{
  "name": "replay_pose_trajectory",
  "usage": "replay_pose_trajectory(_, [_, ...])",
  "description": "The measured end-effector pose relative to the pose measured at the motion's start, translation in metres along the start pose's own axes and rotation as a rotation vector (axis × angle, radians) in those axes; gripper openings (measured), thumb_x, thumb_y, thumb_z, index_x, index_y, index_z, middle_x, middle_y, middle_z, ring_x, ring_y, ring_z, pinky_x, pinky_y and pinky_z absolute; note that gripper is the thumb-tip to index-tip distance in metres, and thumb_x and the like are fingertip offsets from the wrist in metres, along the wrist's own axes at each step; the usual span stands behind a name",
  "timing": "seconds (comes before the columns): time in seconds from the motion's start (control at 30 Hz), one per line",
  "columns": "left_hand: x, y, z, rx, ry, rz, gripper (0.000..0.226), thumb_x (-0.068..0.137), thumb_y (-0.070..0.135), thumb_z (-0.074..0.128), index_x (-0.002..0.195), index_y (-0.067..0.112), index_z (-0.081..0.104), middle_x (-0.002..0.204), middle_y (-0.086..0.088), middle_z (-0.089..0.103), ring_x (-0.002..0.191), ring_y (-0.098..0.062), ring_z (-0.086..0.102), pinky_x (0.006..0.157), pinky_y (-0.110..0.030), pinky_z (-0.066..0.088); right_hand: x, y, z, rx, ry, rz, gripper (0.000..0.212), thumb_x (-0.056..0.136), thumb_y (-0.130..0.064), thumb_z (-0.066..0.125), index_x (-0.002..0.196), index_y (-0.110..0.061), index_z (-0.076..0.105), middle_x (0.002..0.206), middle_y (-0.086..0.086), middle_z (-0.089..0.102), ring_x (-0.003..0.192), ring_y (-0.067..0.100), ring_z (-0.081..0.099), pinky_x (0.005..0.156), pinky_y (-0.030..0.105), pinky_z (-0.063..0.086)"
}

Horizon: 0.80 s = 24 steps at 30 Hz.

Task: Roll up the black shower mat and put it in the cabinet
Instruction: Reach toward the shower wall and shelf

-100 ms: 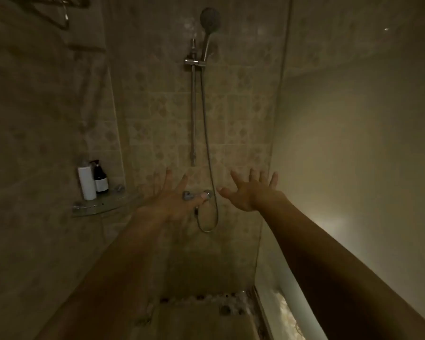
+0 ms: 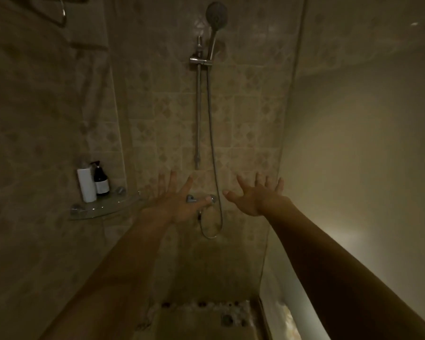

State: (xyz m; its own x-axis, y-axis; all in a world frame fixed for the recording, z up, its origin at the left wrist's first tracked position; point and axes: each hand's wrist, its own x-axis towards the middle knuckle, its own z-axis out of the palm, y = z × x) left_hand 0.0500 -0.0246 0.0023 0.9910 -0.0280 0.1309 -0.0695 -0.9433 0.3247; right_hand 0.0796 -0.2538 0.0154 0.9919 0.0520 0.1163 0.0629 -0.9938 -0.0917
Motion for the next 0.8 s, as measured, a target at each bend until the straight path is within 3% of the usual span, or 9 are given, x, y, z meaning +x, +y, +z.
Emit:
replay_pose_trajectory(0.17, [0.085, 0.019, 0.009, 0.063, 0.021, -0.101, 0.112, 0.052, 0.103, 0.011, 0.147, 0.049, -0.013, 0.152, 0.005, -0.042, 0.135, -0.027, -0.043, 0.109, -0.063, -0.021, 0.089, 0.040, 0.001, 0.009, -0.008, -0.058, 0.102, 0.060, -0.098, 0.002, 0.148, -0.047, -0.009, 0.161, 0.017, -0.016, 0.145, 0.044, -0.019, 0.103, 0.064, -0.027])
replay_pose_trajectory(0.53, [0.201, 0.007, 0.044, 0.138, 0.080, -0.216, 0.111, 0.050, 0.103, 0.005, 0.147, 0.050, -0.013, 0.157, 0.002, -0.033, 0.141, -0.031, -0.034, 0.108, -0.063, -0.023, 0.223, 0.035, 0.042, -0.012, -0.090, -0.185, 0.097, 0.071, -0.093, 0.009, 0.149, -0.042, -0.015, 0.160, 0.018, -0.023, 0.145, 0.044, -0.021, 0.105, 0.066, -0.023])
replay_pose_trajectory(0.67, [0.240, -0.018, 0.055, 0.167, 0.161, -0.271, 0.103, 0.059, 0.096, 0.010, 0.148, 0.049, -0.012, 0.159, 0.002, -0.030, 0.143, -0.030, -0.031, 0.109, -0.062, -0.020, 0.281, 0.012, 0.060, 0.047, -0.092, -0.258, 0.099, 0.068, -0.094, 0.008, 0.150, -0.042, -0.013, 0.159, 0.017, -0.025, 0.144, 0.043, -0.023, 0.105, 0.067, -0.024])
replay_pose_trajectory(0.8, [0.273, -0.056, 0.055, 0.265, 0.255, -0.381, 0.090, 0.078, 0.085, 0.029, 0.150, 0.045, -0.007, 0.160, 0.000, -0.025, 0.146, -0.029, -0.024, 0.114, -0.063, -0.013, 0.333, -0.029, 0.074, 0.080, -0.071, -0.404, 0.092, 0.076, -0.089, 0.013, 0.151, -0.041, -0.011, 0.160, 0.014, -0.022, 0.146, 0.038, -0.022, 0.105, 0.065, -0.025])
